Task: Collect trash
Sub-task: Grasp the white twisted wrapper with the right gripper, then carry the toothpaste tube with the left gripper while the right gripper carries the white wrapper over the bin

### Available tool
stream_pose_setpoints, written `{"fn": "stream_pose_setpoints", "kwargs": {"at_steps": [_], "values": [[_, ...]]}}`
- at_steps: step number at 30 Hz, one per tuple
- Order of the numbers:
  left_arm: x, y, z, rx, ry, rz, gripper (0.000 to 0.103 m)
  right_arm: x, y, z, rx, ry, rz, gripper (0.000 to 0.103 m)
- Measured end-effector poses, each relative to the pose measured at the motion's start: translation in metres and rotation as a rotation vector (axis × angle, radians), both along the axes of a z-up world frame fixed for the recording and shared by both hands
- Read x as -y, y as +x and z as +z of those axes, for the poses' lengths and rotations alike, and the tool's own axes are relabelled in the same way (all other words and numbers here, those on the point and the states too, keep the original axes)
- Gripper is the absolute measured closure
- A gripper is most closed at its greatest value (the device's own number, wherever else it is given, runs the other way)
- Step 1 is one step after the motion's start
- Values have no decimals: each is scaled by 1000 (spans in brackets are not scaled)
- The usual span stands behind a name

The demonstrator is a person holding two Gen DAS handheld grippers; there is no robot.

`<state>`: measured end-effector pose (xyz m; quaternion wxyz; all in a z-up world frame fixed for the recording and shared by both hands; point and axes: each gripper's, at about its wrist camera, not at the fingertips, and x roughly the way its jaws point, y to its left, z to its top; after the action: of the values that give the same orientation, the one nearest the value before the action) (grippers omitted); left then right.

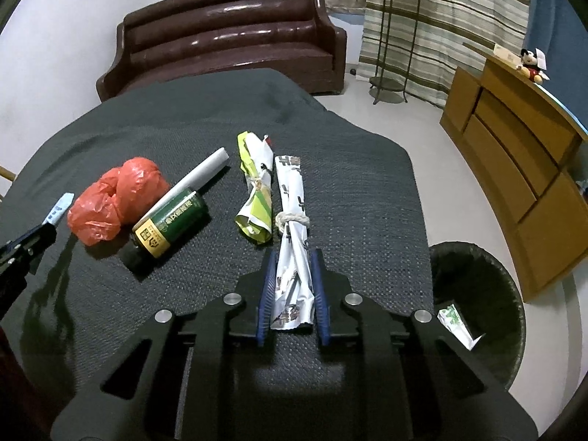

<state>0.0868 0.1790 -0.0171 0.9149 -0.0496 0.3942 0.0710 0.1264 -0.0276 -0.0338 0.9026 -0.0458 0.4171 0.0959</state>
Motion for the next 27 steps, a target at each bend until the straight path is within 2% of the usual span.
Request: {"fn": "stream_pose_setpoints", "kwargs": {"at_steps": [13,27], "values": [[17,-11,7,17,1,-36,86,19,-22,9,29,28,-18,84],[67,-23,19,51,16,-127,86,60,-50,23,89,30,-74,84]]}}
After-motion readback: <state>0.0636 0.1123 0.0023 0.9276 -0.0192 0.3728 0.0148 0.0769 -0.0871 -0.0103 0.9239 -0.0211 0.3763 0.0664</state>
